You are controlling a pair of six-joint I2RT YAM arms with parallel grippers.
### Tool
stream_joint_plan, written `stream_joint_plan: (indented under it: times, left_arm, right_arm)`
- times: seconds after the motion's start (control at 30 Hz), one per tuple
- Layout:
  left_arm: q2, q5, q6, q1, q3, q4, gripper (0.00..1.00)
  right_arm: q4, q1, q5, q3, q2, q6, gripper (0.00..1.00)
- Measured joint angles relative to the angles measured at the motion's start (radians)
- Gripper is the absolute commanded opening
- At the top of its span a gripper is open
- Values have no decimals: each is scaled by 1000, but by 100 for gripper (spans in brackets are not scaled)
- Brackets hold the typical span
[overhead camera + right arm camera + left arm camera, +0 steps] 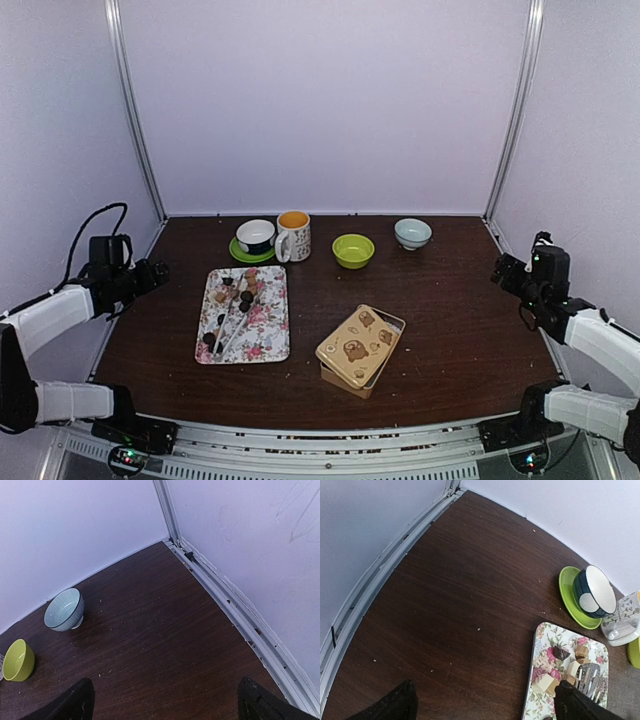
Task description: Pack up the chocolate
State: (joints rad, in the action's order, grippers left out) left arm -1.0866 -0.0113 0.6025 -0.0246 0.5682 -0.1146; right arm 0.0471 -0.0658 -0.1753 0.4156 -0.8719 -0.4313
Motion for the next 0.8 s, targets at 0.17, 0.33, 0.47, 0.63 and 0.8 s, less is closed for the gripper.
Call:
stream_joint_plan:
  times: [0.17, 0.33, 0.47, 0.63, 0.8]
  left_arm:
    - [29, -55, -22, 0, -8, -11, 98]
    - [24, -154, -47, 0, -5, -44, 96]
    - [26, -237, -50, 43, -5, -50, 94]
    - [46, -257, -37, 237, 6, -82, 95]
    - [56, -255, -10, 428, 52, -88, 95]
  right_arm:
    - [-77, 0, 28, 70, -53, -31, 100]
    - [-164, 0, 108, 147, -137, -82, 100]
    - [-219, -22, 199, 154, -170, -109, 100]
    - [-278, -72, 288, 153, -157, -116, 100]
    - [-307, -124, 363, 128, -112, -120, 100]
